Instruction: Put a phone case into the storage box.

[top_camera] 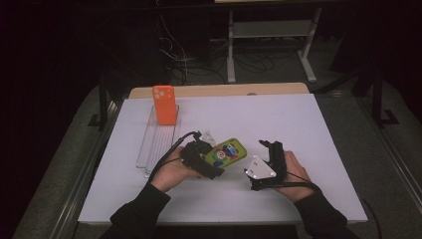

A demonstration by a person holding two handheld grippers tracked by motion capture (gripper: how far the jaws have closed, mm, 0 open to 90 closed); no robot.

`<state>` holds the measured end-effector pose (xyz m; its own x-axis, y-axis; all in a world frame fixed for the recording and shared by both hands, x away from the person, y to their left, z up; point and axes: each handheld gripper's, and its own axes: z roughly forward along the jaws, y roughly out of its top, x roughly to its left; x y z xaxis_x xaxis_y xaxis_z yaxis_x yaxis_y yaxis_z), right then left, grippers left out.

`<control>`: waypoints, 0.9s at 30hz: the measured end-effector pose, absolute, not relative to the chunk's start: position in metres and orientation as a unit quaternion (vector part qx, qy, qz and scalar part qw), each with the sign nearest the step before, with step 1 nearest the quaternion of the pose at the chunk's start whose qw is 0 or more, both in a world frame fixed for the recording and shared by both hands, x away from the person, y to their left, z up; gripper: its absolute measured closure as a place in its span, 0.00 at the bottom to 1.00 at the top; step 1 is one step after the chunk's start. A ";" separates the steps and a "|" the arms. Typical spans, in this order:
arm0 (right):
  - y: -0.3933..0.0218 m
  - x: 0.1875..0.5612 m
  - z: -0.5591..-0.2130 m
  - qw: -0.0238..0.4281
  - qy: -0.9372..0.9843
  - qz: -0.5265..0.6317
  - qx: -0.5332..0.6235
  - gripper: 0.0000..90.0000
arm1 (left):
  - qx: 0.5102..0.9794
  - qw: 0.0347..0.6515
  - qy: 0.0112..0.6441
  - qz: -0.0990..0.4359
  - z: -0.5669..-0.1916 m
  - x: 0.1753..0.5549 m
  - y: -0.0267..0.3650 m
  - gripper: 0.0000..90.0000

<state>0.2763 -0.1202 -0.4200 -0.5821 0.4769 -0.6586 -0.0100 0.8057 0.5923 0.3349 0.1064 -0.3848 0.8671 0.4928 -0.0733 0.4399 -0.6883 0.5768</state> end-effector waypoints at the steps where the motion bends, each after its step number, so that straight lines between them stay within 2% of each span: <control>1: -0.119 0.275 -0.420 0.446 0.841 0.277 0.129 0.00 | 0.918 0.301 0.254 0.043 -0.385 0.335 0.106 0.17; 11: -0.111 0.269 -0.422 0.522 0.822 0.227 0.031 0.00 | 0.924 0.287 0.248 0.043 -0.386 0.336 0.107 0.17; 15: -0.104 0.266 -0.423 0.535 0.816 0.219 0.014 0.00 | 0.924 0.288 0.250 0.040 -0.386 0.335 0.106 0.17; 18: -0.100 0.264 -0.425 0.557 0.805 0.202 -0.010 0.06 | 0.924 0.287 0.248 0.040 -0.386 0.335 0.106 0.17; 25: -0.090 0.260 -0.431 0.581 0.791 0.188 -0.045 0.16 | 0.921 0.294 0.253 0.038 -0.387 0.333 0.103 0.17; 27: -0.088 0.259 -0.432 0.583 0.789 0.185 -0.049 0.22 | 0.926 0.288 0.243 0.037 -0.387 0.333 0.104 0.17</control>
